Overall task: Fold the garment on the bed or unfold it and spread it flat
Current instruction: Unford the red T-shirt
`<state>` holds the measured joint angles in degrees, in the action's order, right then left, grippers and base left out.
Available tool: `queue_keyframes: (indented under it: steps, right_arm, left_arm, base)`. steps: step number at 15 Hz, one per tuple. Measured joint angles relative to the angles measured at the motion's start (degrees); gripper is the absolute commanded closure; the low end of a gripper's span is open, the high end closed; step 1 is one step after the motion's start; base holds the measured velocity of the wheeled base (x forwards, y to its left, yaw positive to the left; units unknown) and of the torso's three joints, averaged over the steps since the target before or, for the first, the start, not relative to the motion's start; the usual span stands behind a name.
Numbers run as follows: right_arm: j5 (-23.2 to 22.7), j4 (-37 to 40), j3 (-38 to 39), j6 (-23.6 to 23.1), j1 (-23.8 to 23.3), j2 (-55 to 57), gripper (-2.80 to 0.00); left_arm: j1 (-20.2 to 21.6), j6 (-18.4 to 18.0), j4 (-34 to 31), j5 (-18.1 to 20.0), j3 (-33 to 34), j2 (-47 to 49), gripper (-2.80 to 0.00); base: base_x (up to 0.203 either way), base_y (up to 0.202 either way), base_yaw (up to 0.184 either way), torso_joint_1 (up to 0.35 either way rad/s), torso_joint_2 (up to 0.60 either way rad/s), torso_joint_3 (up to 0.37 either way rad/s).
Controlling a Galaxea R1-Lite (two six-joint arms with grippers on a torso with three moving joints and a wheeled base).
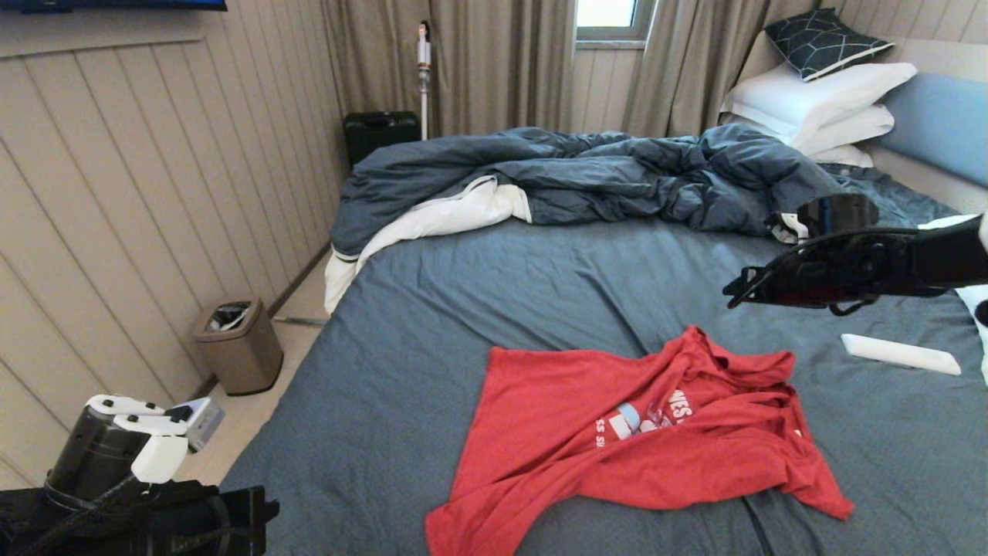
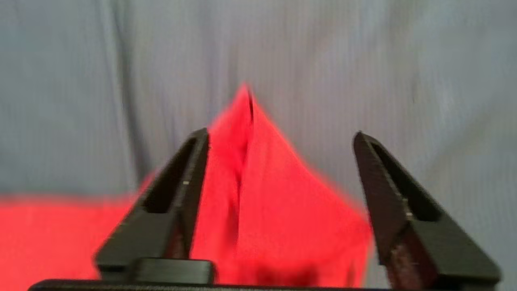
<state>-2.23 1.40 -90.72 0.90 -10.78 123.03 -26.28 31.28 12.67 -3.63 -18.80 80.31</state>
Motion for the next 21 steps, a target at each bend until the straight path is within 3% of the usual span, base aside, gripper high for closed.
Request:
queue_keyframes:
  steps: [2,3,4,8,13,14,21]
  right_arm:
    - [-0.64,0.76,8.17,0.15,-0.07,-4.55,-2.8]
    - [-1.24,0.91,13.13,0.15,-0.22,-7.06,-1.98]
    - [-1.83,0.91,17.09,0.11,-0.52,-9.06,0.0]
    - [-4.85,0.69,31.21,-0.98,-1.05,-17.29,0.0]
    - [-4.84,0.5,36.36,-1.1,-2.84,-18.96,0.0]
    - [-4.68,0.1,36.51,-1.1,-3.34,-18.88,-2.8]
    - [-4.59,-2.42,34.97,-1.21,-4.66,-14.4,-2.8]
  left_arm:
    - [0.0,-0.02,0.01,0.06,0.11,-0.11,0.0]
    - [-0.04,0.0,-0.02,0.06,0.23,-0.18,0.0]
    - [-0.04,-0.02,0.0,0.08,0.3,-0.2,0.0]
    - [-0.09,0.02,0.18,0.06,0.68,-0.24,0.0]
    - [-0.06,0.07,0.99,0.11,1.07,0.04,0.0]
    - [-0.06,0.06,1.39,0.09,1.16,0.17,0.0]
    - [-0.09,0.14,1.91,0.06,1.5,1.27,0.0]
  base:
    - [0.0,0.0,0.0,0.0,0.0,0.0]
    - [0.0,0.0,0.0,0.0,0.0,0.0]
    - [0.0,0.0,0.0,0.0,0.0,0.0]
    - [0.0,0.0,0.0,0.0,0.0,0.0]
    - [0.0,0.0,0.0,0.0,0.0,0.0]
    - [0.0,0.0,0.0,0.0,0.0,0.0]
    - [0.0,0.0,0.0,0.0,0.0,0.0]
